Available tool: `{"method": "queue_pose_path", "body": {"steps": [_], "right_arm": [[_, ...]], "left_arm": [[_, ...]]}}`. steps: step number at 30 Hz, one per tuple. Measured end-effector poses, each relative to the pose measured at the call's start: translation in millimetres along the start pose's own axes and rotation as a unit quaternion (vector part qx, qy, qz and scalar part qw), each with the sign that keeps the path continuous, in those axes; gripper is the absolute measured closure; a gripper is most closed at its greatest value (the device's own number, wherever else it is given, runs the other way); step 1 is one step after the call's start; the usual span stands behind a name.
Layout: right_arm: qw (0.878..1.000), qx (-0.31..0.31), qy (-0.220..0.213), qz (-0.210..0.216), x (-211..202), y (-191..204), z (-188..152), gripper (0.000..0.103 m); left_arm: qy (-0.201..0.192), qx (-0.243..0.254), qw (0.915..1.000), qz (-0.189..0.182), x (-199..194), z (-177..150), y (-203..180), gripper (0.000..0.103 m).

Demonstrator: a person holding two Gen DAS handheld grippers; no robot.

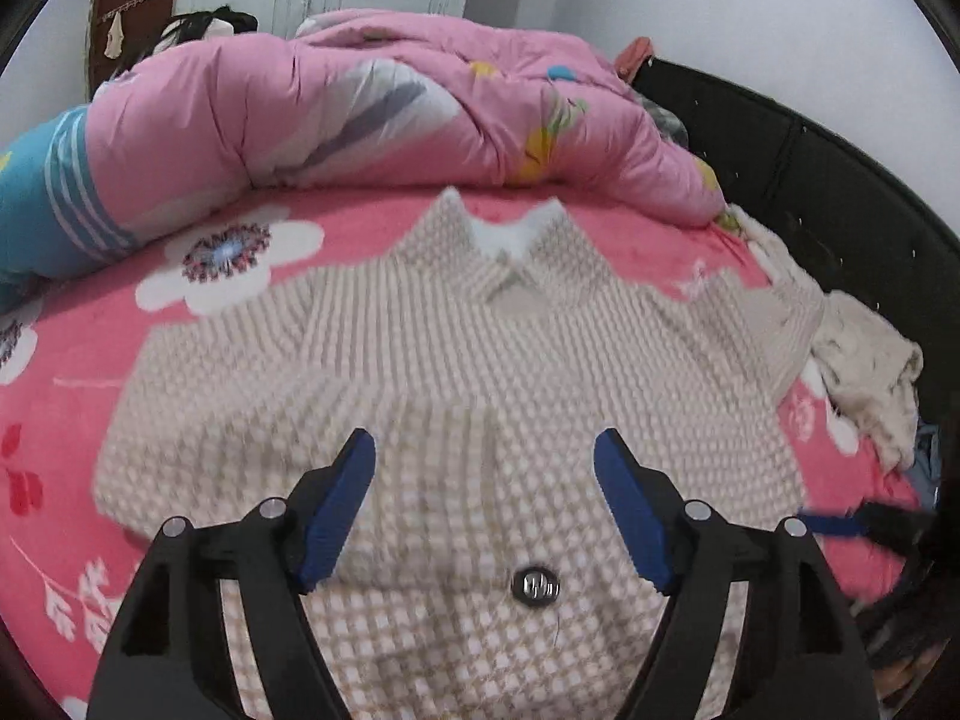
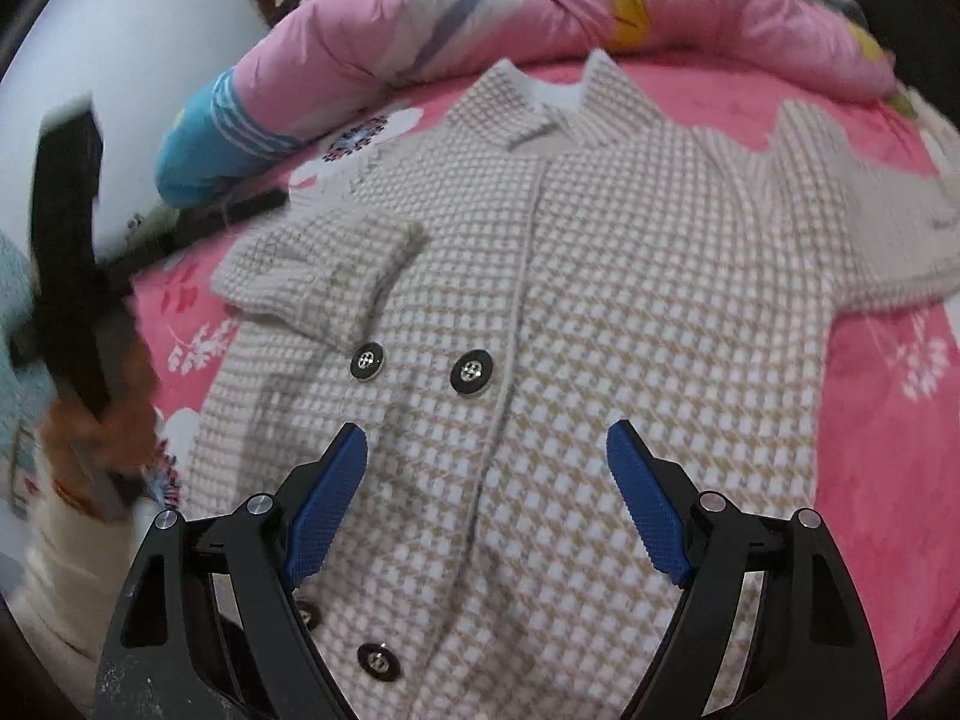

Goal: Fold large clothes
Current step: 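Grasp the coat's buttoned front edge with the right tool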

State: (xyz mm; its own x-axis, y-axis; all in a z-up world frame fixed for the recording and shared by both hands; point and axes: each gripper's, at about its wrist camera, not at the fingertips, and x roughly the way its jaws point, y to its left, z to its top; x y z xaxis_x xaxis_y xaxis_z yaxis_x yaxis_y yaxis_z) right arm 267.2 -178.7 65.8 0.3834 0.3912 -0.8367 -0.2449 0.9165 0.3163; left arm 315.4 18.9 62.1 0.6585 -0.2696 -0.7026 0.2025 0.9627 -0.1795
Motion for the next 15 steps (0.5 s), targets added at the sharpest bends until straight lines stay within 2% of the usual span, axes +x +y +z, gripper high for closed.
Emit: {"method": "queue_pose_path", "body": {"steps": [4,7,8,11,15], "right_arm": [[0.997,0.027,-0.006,0.072,1,6,25,0.025],[0.989,0.037,0.011,0.142,23,23,45,0.026],[0.987,0.039,0.019,0.156,33,29,52,0.03],[0.979,0.062,0.056,0.187,78,46,71,0.037],[0.972,0.108,0.105,0.179,127,49,80,0.042]], "left_arm": [[-0.025,-0.038,0.9988,-0.018,-20,-26,22,0.021],[-0.04,-0.044,0.998,0.023,-33,-44,40,0.017],[-0.029,-0.047,0.9971,0.053,-29,-51,47,0.017],[0.007,-0.084,0.9927,0.086,-12,-62,73,0.017],[0.057,-0.119,0.9867,0.095,14,-74,94,0.017]]}}
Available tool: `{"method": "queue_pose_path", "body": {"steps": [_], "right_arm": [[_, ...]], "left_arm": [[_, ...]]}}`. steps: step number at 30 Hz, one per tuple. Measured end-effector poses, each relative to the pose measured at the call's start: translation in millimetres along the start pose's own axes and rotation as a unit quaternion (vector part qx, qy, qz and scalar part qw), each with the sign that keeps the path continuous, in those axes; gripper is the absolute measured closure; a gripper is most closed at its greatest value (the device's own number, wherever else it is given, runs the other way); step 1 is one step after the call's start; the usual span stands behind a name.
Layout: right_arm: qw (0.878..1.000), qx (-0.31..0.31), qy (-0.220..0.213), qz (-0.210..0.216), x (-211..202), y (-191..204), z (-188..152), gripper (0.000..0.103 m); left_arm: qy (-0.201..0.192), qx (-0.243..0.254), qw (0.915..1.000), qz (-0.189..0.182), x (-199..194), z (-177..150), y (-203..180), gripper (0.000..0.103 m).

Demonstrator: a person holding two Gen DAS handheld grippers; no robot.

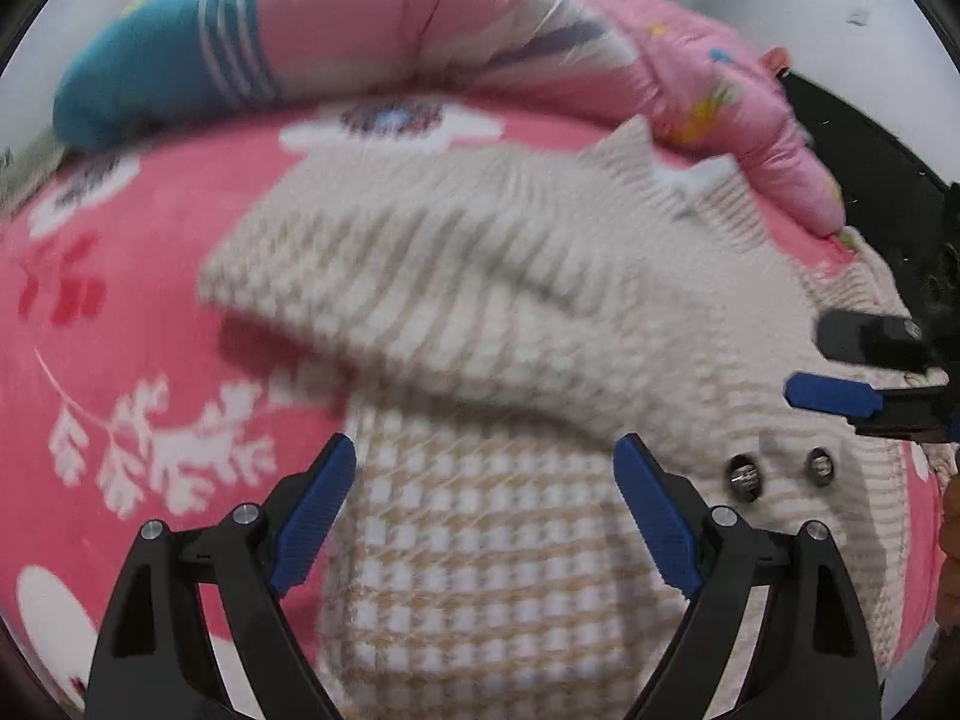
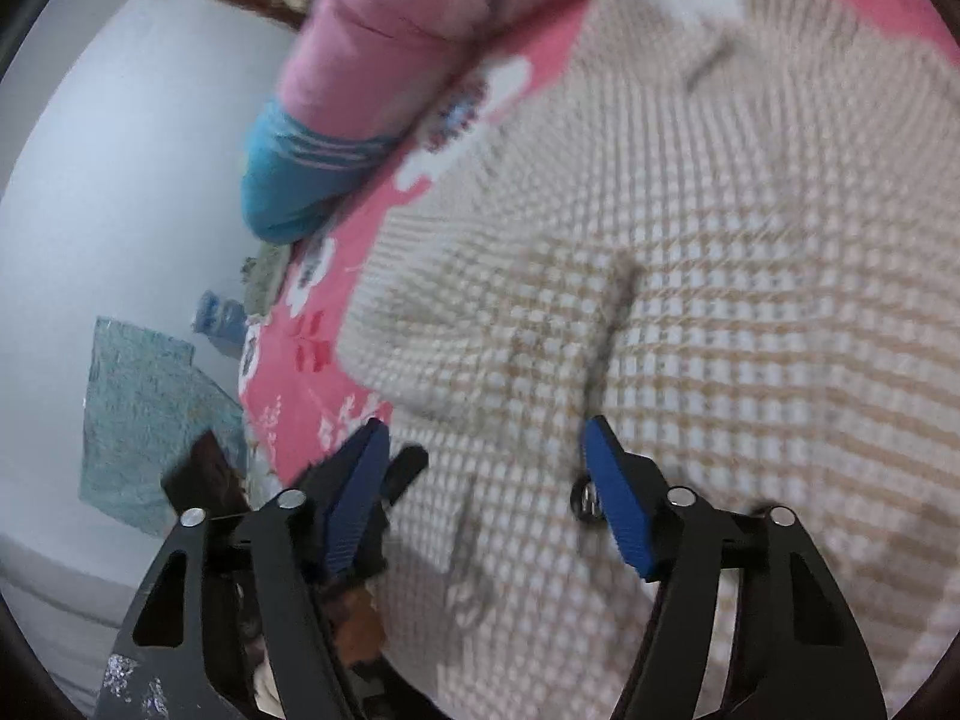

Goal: Fold large clothes

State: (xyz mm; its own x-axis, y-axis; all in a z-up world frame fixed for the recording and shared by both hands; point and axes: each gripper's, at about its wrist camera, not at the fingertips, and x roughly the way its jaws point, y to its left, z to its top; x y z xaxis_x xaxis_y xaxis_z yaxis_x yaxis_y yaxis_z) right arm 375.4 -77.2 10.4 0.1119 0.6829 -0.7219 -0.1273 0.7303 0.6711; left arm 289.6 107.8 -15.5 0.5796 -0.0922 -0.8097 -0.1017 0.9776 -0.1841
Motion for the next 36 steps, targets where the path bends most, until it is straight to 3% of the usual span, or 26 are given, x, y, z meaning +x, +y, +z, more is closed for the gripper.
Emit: {"method": "queue_pose_path", "body": {"steps": [2,4,6,9,15,22,30,36], "right_arm": [[1.0,0.019,0.009,-0.003,10,-5,2,0.042],[0.999,0.032,0.023,0.001,19,-10,2,0.042],[0.999,0.031,0.028,-0.007,27,-12,4,0.044],[0.999,0.03,0.029,-0.008,38,-12,12,0.047],[0.999,0.027,0.031,-0.035,58,-4,23,0.056],[0.998,0.047,0.022,-0.038,64,-8,23,0.056],[0.997,0.051,0.011,-0.049,71,1,21,0.057],[0.996,0.028,-0.008,-0.087,83,13,14,0.067]], "left_arm": [[0.013,-0.001,0.9999,-0.007,9,-4,3,0.015],[0.004,0.008,0.9999,-0.012,11,-7,2,0.005],[0.003,0.019,0.9998,-0.002,16,-11,1,0.005],[0.026,0.012,0.9994,-0.018,29,-10,10,0.005],[0.003,-0.007,0.9992,-0.038,26,-17,18,0.005],[0.006,0.008,0.9996,-0.028,26,-15,13,0.005],[-0.013,-0.028,0.9968,-0.073,21,-17,28,0.005],[-0.013,-0.025,0.9974,-0.067,24,-18,26,0.005]]}}
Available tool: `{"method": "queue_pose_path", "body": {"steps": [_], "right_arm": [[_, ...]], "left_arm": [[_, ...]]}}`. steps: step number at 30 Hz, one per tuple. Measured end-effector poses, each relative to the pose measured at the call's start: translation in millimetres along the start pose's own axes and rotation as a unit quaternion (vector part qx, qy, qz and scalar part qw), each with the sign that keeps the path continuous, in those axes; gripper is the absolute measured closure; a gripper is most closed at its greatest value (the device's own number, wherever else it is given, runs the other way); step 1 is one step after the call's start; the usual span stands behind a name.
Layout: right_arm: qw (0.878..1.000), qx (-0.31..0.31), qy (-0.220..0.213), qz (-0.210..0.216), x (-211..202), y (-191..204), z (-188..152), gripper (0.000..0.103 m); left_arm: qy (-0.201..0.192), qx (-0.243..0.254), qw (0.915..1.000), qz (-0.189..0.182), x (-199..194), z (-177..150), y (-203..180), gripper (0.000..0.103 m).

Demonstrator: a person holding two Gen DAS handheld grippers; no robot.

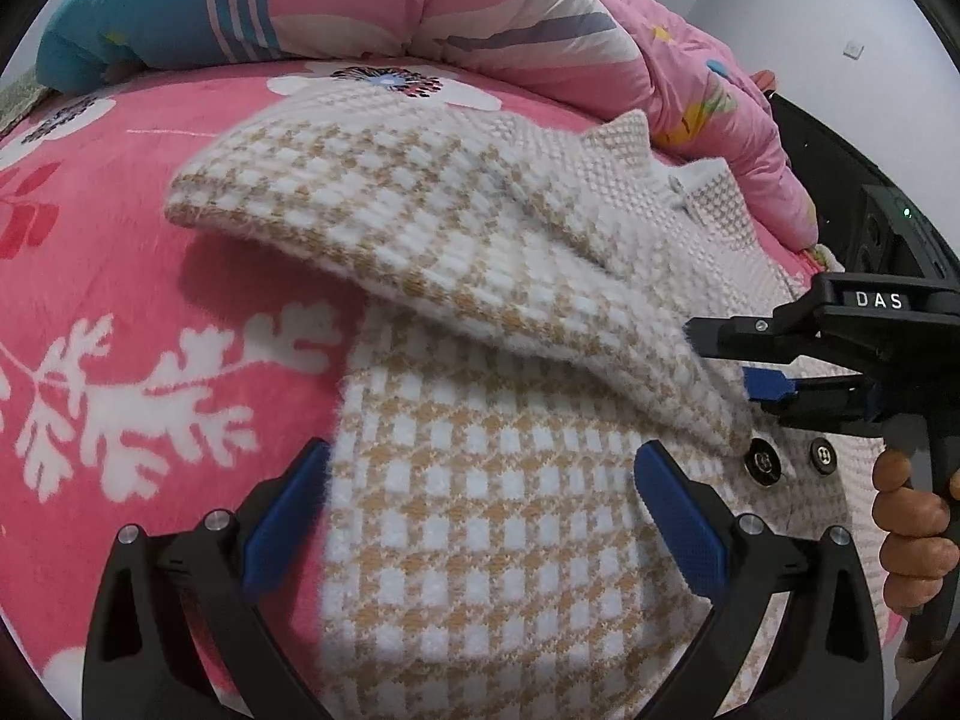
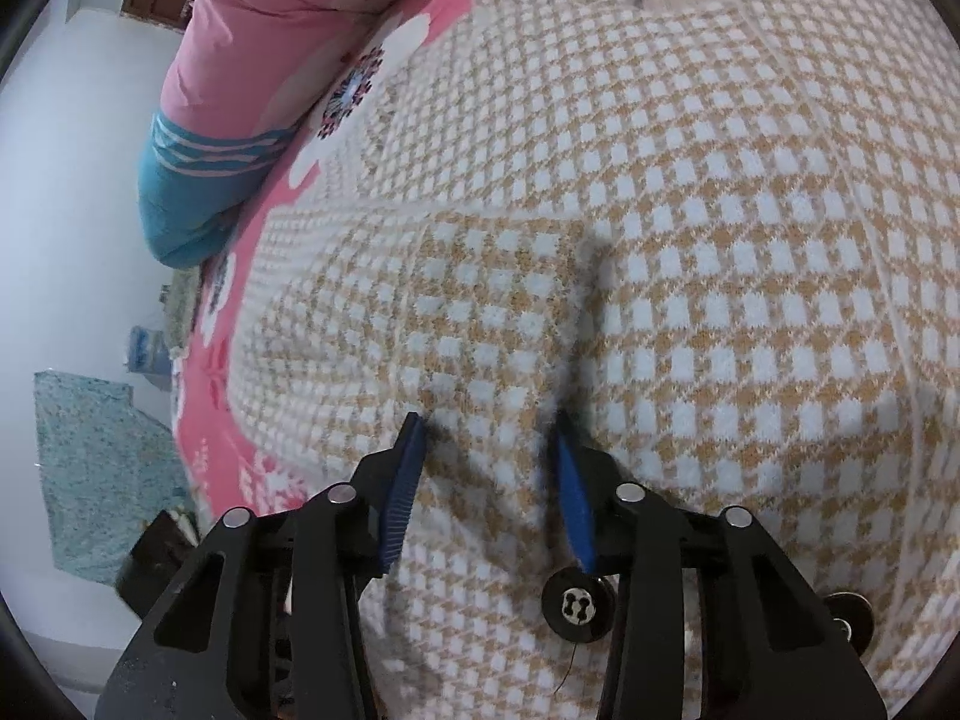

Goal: Fold large clothes

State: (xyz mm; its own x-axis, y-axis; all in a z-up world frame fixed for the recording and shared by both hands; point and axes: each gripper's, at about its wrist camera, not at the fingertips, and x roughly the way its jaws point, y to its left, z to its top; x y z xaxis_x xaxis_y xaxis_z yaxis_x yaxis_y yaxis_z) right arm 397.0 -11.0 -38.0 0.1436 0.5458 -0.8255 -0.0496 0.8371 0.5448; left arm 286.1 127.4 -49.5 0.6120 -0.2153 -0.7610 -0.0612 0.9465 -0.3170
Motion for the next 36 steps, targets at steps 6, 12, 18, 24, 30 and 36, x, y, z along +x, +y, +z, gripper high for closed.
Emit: {"method": "queue_pose_path", "body": {"steps": [6,12,18,24,30,36], "right_arm": [[0.997,-0.046,-0.027,-0.051,1,33,-8,0.095],[0.996,-0.054,-0.071,-0.03,-28,58,1,0.097],[0.986,-0.07,-0.15,0.009,-99,73,11,0.097],[0.976,-0.063,-0.206,0.018,-166,32,18,0.097],[0.977,-0.019,-0.211,-0.002,-185,-46,23,0.097],[0.987,0.027,-0.154,-0.027,-150,-124,30,0.097]], "left_arm": [[-0.001,-0.006,1.0,-0.005,0,0,1,0.005],[-0.01,-0.012,0.9997,-0.019,-2,-2,6,0.005],[-0.025,-0.034,0.9976,-0.055,-6,-4,18,0.005],[-0.027,-0.032,0.9976,-0.055,-7,-6,19,0.005],[-0.024,-0.028,0.9982,-0.047,-6,-5,19,0.005],[-0.018,-0.015,0.9994,-0.025,-3,-4,8,0.005]]}}
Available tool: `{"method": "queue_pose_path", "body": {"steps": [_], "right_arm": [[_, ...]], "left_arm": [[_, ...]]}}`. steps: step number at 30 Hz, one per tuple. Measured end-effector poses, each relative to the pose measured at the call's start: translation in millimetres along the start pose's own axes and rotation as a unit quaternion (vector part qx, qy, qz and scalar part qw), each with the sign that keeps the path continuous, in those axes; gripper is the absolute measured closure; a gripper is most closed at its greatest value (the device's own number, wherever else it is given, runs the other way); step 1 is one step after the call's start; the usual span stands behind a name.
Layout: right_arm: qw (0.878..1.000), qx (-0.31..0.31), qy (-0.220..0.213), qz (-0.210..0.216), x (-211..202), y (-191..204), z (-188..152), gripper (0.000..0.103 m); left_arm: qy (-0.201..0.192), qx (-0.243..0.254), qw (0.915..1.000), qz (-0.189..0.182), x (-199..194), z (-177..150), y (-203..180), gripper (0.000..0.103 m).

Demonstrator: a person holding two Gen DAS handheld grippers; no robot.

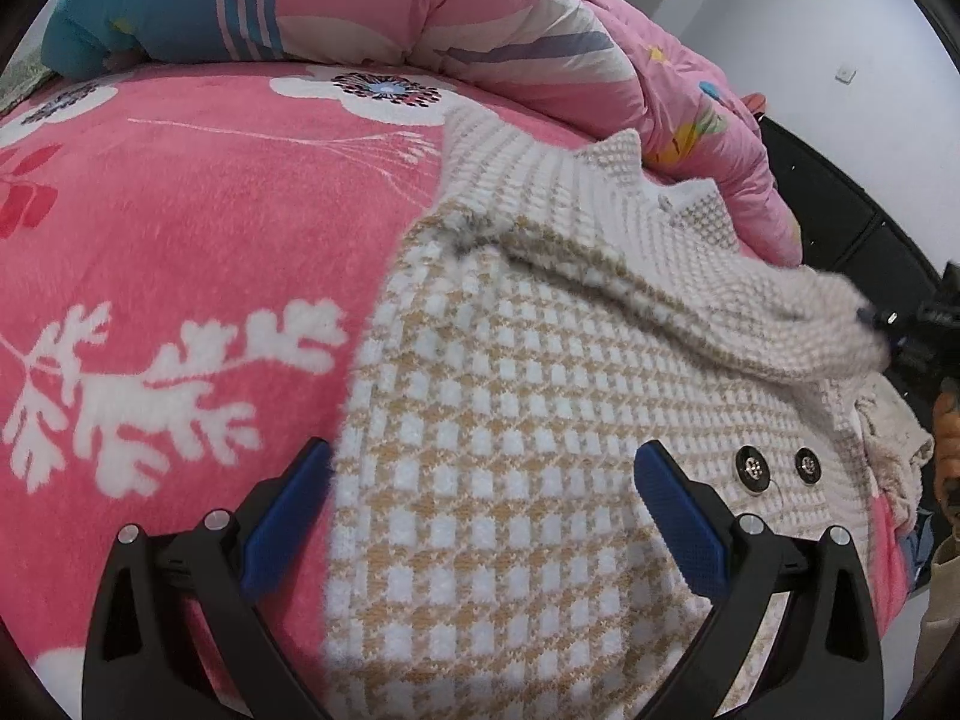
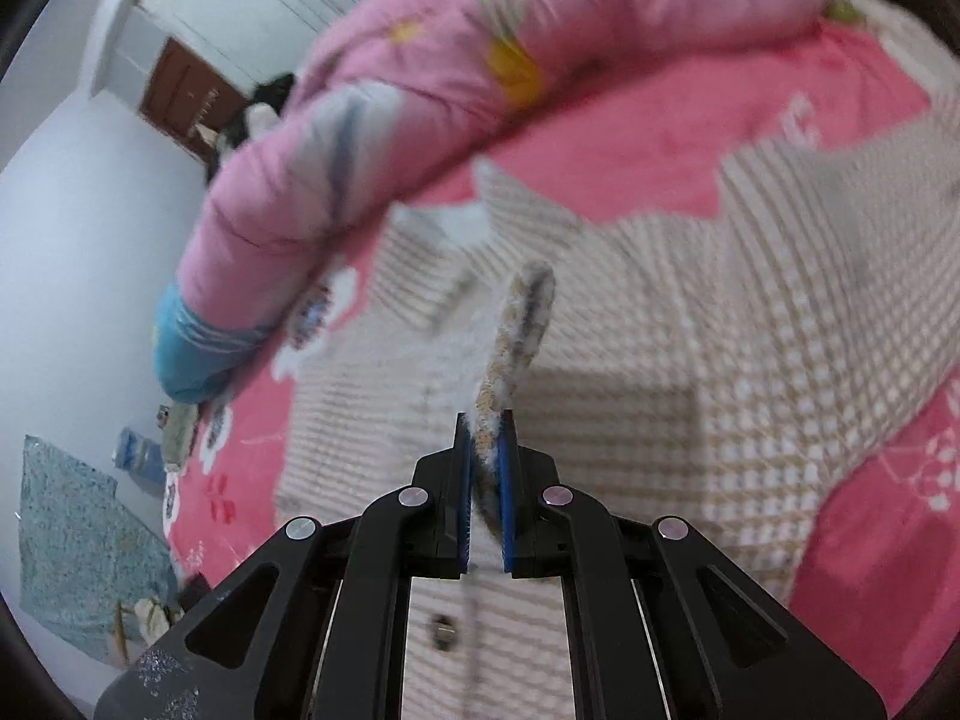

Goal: Fold large clothes

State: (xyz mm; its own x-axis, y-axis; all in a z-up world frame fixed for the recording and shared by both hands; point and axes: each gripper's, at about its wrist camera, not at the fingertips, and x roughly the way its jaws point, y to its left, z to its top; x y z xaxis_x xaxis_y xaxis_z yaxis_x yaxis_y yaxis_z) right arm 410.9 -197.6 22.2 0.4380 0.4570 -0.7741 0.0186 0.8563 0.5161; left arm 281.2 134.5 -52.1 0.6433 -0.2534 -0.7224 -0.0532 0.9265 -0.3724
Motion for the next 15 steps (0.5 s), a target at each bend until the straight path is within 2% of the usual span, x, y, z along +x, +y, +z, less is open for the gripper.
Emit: {"method": "queue_pose_path", "body": {"steps": [4,7,9,10,11,12,14,15], "right_arm": [[1.0,0.014,0.024,-0.001,17,-22,0,0.097],[0.999,-0.009,0.031,0.002,17,-20,4,0.095],[0.999,-0.035,0.039,-0.014,18,-17,9,0.086],[0.998,-0.047,0.045,-0.022,21,-18,10,0.066],[0.997,-0.051,0.048,-0.025,23,-22,11,0.054],[0.997,-0.055,0.051,-0.029,25,-25,12,0.049],[0.995,-0.064,0.065,-0.035,31,-32,12,0.05],[0.995,-0.065,0.07,-0.038,35,-33,12,0.054]], "left_arm": [[0.002,0.004,1.0,0.008,1,1,-3,0.005],[0.002,0.003,1.0,0.008,2,2,-4,0.005],[0.002,0.005,0.9999,0.01,2,1,-3,0.005],[0.002,0.005,0.9999,0.01,2,1,-3,0.005],[0.001,0.005,0.9999,0.01,2,1,-4,0.005],[0.001,0.004,0.9999,0.009,2,1,-4,0.005],[0.0,0.004,1.0,0.009,2,0,-4,0.005],[0.0,0.004,0.9999,0.009,2,0,-4,0.005]]}}
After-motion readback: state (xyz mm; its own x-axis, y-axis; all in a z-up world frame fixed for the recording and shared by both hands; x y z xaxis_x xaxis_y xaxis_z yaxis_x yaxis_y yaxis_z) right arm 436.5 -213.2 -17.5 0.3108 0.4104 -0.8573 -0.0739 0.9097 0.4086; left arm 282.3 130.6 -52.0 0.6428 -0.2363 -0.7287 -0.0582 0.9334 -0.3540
